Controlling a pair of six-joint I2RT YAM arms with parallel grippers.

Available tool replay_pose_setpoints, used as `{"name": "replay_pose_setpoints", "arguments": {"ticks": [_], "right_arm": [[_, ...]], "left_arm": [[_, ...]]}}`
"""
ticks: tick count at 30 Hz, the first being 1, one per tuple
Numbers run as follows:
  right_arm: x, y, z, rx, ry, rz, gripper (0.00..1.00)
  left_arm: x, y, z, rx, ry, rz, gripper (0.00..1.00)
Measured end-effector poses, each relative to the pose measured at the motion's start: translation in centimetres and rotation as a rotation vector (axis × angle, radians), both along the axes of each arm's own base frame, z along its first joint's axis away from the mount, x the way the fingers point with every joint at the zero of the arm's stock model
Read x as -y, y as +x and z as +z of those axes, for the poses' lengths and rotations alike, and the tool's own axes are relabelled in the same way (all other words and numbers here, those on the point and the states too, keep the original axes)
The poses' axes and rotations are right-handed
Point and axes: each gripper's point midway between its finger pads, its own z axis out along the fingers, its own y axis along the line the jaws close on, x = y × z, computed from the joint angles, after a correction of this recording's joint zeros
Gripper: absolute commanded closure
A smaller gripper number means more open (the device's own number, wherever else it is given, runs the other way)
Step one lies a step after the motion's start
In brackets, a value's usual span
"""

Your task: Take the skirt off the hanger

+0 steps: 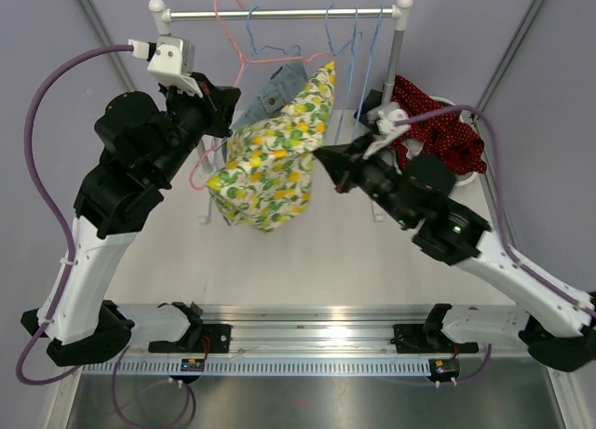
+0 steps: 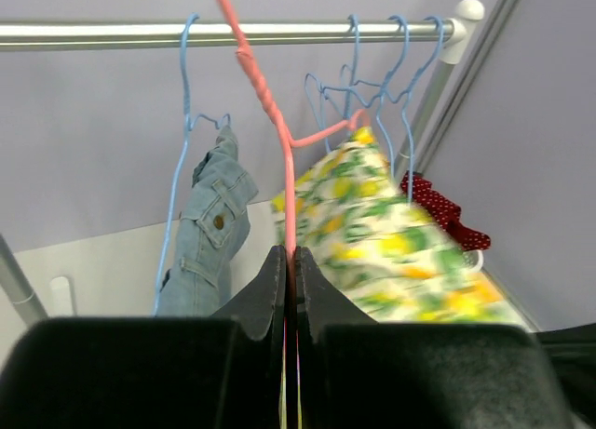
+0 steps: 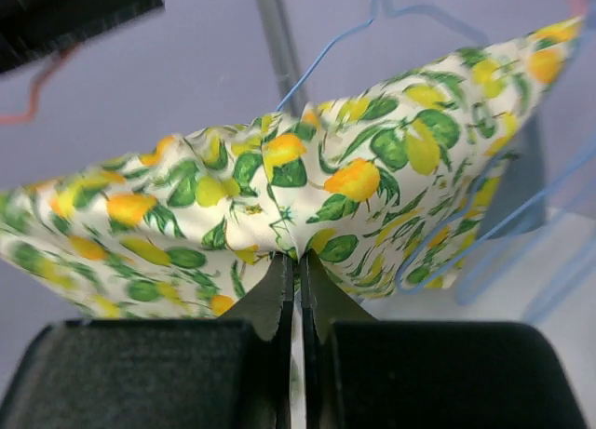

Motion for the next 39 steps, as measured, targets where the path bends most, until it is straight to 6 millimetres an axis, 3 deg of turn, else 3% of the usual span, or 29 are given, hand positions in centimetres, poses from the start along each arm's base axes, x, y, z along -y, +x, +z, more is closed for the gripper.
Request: {"name": "replay_pose_setpoints", "arguments": {"ticks": [8, 12, 15, 18, 22, 27, 30, 34, 39], "right_arm": [[16.6, -4.5, 11.1, 0.188, 0.184, -0.338, 1.0], [21.6, -4.7, 14.2, 0.229, 0.206, -0.515, 1.0], [22.8, -3.6, 14.8, 0.232, 0.142, -0.638, 1.0], [21.6, -1.2, 14.8, 0.225, 0.036, -0.727, 1.0], [20.8, 4.0, 13.0, 0.193, -0.125, -0.838, 1.0], [24.7, 11.2, 8.9, 0.076, -0.271, -0.953, 1.0], [27.8, 13.5, 7.7, 0.029, -0.277, -1.005, 1.0], [31.1, 17.2, 7.7, -0.006, -0.228, -1.038, 1.0], [33.7, 23.8, 8.3, 0.0, -0.141, -1.037, 1.0]], "left_arm": [[-1.5, -0.2, -2.8, -0.029, 0.057, 0.06, 1.0], [-2.2, -0.4, -3.6, -0.038, 0.071, 0.085, 1.0], [-2.6, -0.4, -3.6, -0.034, 0.077, 0.099, 1.0], [-2.8, -0.6, -3.5, -0.029, 0.082, 0.102, 1.0], [-2.7, -0.9, -3.4, -0.026, 0.094, 0.094, 1.0], [-2.0, -1.2, -2.9, -0.008, 0.129, 0.074, 1.0], [-1.5, -1.1, -2.9, 0.0, 0.161, 0.065, 1.0], [-0.8, -0.4, -3.3, 0.002, 0.214, 0.068, 1.0], [0.2, 1.1, -4.2, -0.008, 0.278, 0.078, 1.0]]}}
